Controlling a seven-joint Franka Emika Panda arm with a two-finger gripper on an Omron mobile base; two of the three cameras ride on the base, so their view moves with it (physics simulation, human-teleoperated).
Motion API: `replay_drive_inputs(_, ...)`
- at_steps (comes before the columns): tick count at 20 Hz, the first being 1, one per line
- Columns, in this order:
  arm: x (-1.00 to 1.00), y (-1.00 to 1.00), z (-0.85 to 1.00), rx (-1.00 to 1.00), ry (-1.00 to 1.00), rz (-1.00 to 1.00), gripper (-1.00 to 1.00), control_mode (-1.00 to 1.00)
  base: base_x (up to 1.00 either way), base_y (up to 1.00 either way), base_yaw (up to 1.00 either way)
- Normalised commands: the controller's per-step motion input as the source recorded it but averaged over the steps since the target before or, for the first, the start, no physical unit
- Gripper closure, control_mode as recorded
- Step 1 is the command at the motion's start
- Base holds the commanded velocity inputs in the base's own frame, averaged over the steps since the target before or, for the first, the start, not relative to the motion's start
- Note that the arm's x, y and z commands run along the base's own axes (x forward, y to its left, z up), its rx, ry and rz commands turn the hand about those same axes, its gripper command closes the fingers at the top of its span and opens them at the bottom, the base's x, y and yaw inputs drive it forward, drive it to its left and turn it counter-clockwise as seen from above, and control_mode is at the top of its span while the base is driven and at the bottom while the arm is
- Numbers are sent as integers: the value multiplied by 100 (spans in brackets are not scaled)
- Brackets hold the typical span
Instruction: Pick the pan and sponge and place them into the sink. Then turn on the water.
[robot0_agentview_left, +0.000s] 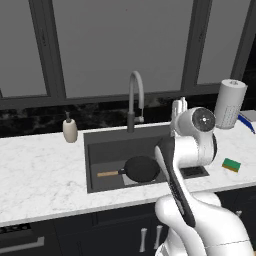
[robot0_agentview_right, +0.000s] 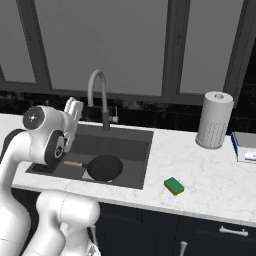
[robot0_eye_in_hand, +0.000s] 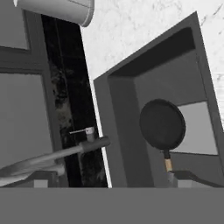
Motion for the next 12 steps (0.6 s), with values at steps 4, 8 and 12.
replay_drive_inputs(4,-50,-88,38,19,36,-33,-100,-100,0,0,0)
replay_drive_inputs(8,-13,-92,1,13,35,-47,-100,-100,0,0,0)
replay_drive_inputs(12,-2,-96,-11,13,21,-45,-100,-100,0,0,0)
